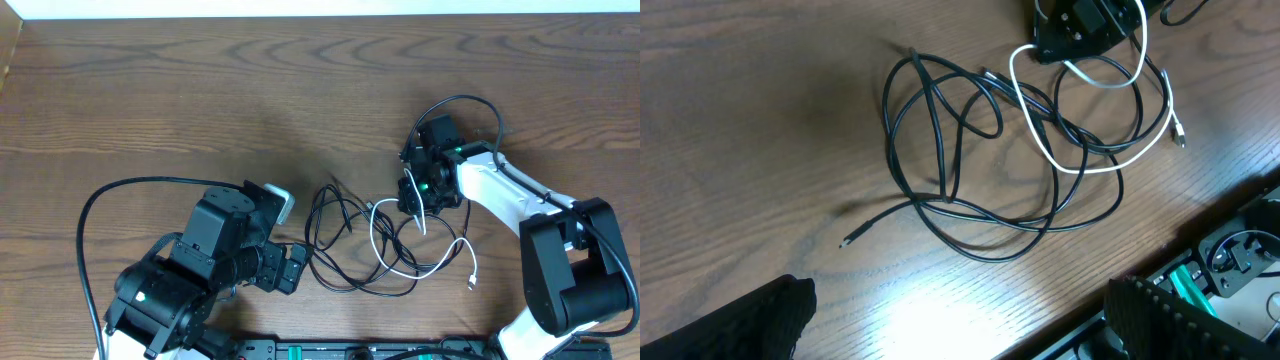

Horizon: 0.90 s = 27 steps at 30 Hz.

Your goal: Untangle cables

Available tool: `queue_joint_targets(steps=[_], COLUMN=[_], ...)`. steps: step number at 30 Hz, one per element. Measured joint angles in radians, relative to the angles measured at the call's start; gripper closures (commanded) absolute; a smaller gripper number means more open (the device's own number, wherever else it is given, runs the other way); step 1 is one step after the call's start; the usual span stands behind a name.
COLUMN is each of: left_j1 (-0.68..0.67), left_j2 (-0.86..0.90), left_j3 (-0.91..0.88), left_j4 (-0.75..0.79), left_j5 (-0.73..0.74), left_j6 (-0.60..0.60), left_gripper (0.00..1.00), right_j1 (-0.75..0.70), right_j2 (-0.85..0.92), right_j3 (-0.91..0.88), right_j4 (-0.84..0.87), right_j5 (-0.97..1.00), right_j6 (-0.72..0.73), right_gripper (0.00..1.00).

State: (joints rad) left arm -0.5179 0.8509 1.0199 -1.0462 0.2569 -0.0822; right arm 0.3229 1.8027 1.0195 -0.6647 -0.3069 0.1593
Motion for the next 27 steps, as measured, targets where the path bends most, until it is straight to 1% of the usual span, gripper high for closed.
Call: queue_joint_targets(steps=[9,15,23,27], left_j1=[0.000,0.000,0.000,0.000], left_j2=[0.000,0.000,0.000,0.000], left_j3=[0.000,0.000,0.000,0.000], left_j4=[0.000,0.000,0.000,0.000], left_j5=[0.000,0.000,0.000,0.000], left_j6=[0.000,0.000,0.000,0.000], left_gripper=[0.02,0.02,0.02,0.02], right_j1=[0.000,0.000,0.000,0.000], right_j2=[0.000,0.000,-0.003,-0.055], right_j3=[0.000,-0.001,0.006,0.035], right_j4=[-0.052,-0.026,-0.010,-0.011], right_j5=[0.009,0.009,-0.016,-0.027], right_j6=[0.015,0.018,0.065,0.072], right_gripper=[0.99,0.99,0.99,0.99])
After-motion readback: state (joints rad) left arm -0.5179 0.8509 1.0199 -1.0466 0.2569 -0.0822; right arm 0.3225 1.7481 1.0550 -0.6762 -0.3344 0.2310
